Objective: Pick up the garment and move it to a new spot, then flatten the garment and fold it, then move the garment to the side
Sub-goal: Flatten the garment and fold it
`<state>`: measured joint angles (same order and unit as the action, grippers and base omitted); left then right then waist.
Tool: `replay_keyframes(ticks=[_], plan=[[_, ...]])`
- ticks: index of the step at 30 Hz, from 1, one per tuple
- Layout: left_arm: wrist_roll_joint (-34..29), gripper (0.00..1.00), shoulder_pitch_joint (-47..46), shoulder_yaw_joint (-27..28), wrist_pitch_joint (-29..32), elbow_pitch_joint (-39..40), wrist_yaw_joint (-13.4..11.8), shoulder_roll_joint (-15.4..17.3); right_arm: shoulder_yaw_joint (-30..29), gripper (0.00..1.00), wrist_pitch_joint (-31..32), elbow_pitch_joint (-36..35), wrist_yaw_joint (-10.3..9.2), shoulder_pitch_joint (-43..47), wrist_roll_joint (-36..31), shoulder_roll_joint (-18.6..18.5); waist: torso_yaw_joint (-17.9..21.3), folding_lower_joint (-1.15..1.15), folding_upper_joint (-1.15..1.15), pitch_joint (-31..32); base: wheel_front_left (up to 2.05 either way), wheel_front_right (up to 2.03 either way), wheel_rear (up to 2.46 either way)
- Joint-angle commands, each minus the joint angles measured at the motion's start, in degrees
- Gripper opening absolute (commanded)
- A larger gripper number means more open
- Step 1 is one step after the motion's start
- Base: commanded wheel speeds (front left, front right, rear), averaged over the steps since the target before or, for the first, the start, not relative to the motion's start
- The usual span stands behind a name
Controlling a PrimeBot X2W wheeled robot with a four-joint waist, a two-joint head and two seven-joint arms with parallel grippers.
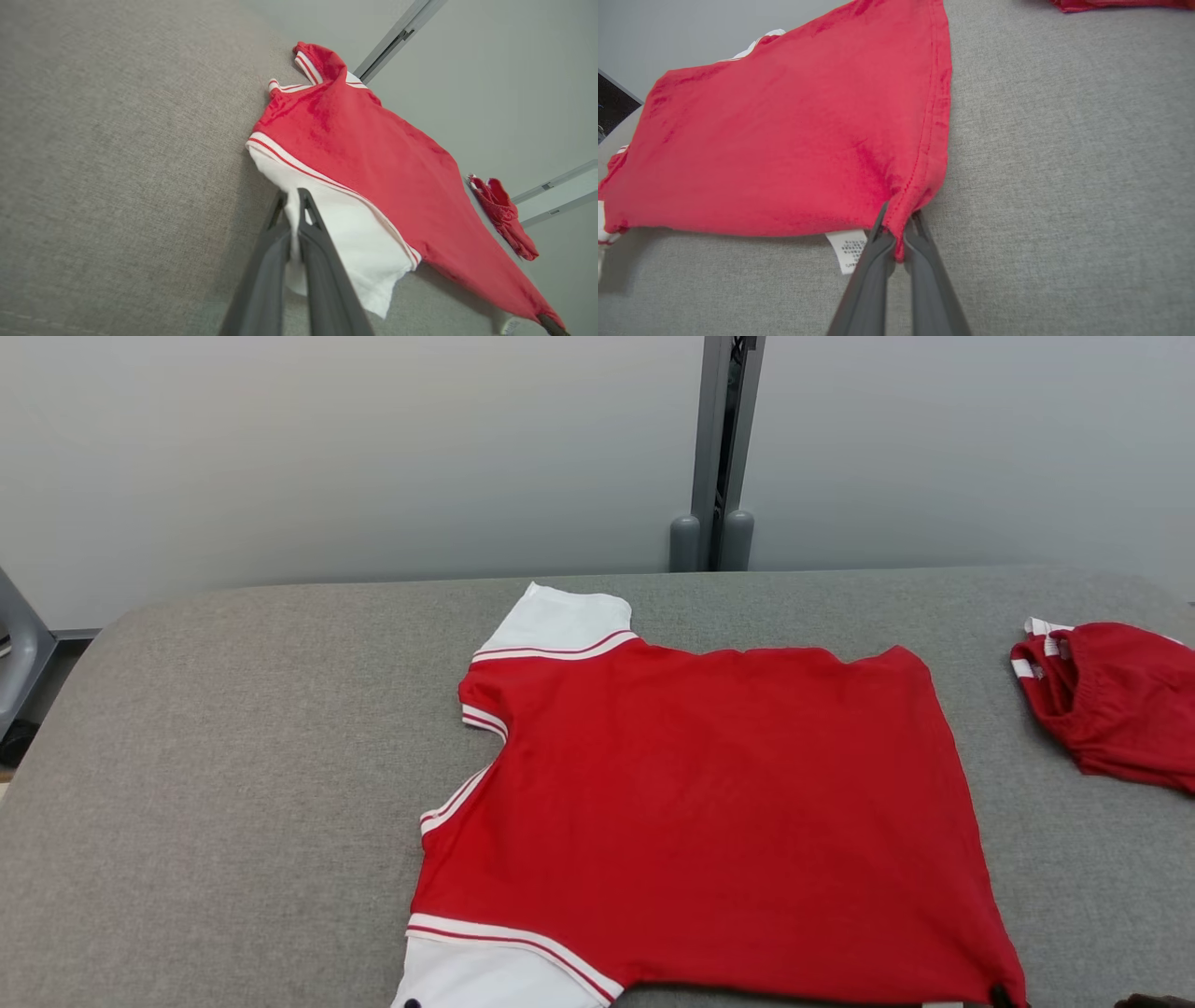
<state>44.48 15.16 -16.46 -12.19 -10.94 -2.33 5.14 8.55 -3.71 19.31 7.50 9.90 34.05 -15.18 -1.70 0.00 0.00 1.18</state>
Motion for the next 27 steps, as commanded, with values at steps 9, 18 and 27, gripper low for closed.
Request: replay_keyframes(ticks=[9, 18, 27], plan=[[-1.5, 0.0, -4.9, -1.0, 0.6, 1.4, 1.2, 1.2, -1.3, 0.0, 3.6, -2.7, -0.01, -2.3, -0.5, 1.8, 2.3, 0.0, 0.0, -0.3, 0.0, 0.0, 0.0], [-3.6, 0.0, -15.7, -1.6, 3.6, -1.4, 2.4, 3.5, 0.9, 0.0, 5.9, -1.5, -0.01, -10.1, 1.5, 2.0, 5.0, 0.0, 0.0, -2.7, 0.0, 0.0, 0.0], [-4.5, 0.0, -30.2, -1.1, 4.8, -10.2, 4.3, 4.4, 3.6, 0.0, 6.0, 5.0, 0.0, -21.4, 4.0, 2.3, 6.0, 0.0, 0.0, -7.7, 0.0, 0.0, 0.0]])
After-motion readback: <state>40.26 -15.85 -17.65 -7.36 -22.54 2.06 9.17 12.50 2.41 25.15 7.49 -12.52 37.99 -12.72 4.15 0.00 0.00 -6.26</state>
